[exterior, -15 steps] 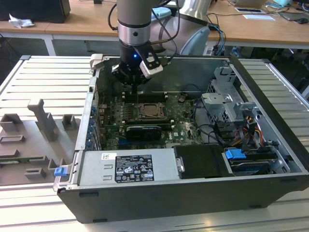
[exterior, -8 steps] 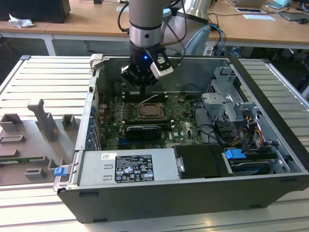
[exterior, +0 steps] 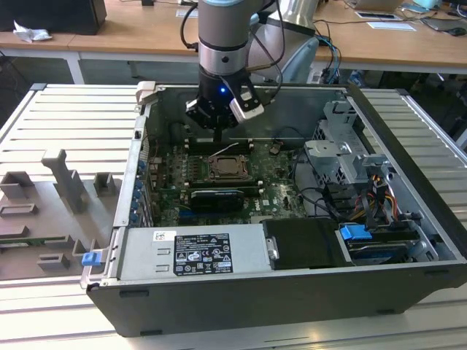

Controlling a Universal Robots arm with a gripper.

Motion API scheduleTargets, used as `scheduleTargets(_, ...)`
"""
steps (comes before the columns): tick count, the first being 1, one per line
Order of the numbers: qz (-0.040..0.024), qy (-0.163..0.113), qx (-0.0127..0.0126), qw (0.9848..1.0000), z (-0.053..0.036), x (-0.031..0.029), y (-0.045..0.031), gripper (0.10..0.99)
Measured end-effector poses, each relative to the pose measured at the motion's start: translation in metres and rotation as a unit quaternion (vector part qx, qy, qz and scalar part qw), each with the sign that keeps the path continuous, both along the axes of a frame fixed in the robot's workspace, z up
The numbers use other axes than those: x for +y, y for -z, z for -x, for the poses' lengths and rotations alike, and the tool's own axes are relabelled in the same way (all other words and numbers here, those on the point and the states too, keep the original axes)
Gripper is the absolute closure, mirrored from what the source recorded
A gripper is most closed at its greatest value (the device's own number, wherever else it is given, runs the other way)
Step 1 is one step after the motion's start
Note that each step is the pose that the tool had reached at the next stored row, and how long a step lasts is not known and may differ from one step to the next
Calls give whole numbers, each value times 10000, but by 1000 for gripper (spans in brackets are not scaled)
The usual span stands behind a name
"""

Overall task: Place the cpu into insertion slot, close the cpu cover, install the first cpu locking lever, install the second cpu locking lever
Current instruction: 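Install the first cpu locking lever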

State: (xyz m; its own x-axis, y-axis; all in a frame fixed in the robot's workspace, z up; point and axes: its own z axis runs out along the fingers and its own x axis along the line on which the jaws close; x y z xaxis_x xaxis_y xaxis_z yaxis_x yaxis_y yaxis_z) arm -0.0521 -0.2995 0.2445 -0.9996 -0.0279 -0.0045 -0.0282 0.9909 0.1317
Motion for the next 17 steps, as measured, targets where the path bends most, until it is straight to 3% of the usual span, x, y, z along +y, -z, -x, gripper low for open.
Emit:
scheduleTargets(7,1,-14,-1,10000,-148,1,116,980)
scheduleTargets(15,2,36,0,10000,-186,45,165,980)
scheduleTargets(17,27,37,-1,10000,-193,67,179,980)
